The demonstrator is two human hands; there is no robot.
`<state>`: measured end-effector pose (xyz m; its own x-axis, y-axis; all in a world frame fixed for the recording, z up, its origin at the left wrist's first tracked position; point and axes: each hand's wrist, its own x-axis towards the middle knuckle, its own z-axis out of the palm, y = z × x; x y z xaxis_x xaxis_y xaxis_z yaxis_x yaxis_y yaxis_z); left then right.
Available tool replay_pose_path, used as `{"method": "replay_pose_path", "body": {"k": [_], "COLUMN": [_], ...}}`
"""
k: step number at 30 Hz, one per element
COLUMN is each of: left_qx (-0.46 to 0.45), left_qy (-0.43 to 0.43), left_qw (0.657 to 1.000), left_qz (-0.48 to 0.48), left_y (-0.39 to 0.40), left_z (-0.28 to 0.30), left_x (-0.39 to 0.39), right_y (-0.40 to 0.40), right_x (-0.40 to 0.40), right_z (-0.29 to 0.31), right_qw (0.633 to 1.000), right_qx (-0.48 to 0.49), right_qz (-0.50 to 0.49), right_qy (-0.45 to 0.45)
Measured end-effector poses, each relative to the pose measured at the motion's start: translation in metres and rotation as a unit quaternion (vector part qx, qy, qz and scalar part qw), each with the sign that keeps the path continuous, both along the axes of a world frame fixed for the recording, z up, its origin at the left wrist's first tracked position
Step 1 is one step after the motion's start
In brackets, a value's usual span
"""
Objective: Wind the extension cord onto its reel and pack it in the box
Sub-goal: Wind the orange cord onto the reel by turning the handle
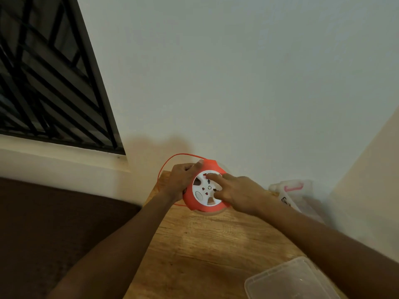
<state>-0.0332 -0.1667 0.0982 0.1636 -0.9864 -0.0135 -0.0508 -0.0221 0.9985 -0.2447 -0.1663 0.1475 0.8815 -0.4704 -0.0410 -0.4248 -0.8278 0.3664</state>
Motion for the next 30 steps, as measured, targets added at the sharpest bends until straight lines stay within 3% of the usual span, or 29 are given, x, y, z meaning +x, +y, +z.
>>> {"method": "replay_pose_path", "body": {"k": [3, 7, 10, 15, 26, 30], "left_qx": [0.008, 0.027, 0.027, 0.023, -0.027, 0.011], "left_qy": [-0.037, -0.061, -0.091, -0.045, -0.012, 0.034], "left_qw": [0.998, 0.993, 0.989, 0.996, 0.999, 0.994], "left_qz": [-0.052, -0.101, -0.111, -0.074, -0.019, -0.108], "left_y": [-0.001, 0.0, 0.0, 0.004, -0.009, 0.005], "left_z": [0.001, 0.001, -0.002, -0.003, 0.006, -0.002], "left_x": [0.001, -0.006, -0.007, -0.003, 0.012, -0.001], "right_y": [-0.001, 0.008, 0.013, 0.017, 0.012, -0.001], "right_x": [0.004, 0.019, 0.028, 0.033, 0.036, 0.028], "right_z": [0.02, 0.023, 0.021, 0.018, 0.011, 0.01], "right_qw": [0.993, 0.975, 0.973, 0.967, 0.984, 0.991], "right_qx": [0.011, -0.009, 0.042, -0.031, -0.049, -0.033], "right_qz": [0.068, 0.089, 0.047, 0.047, 0.026, 0.02], "right_qy": [0.1, 0.203, 0.223, 0.25, 0.172, 0.129]}}
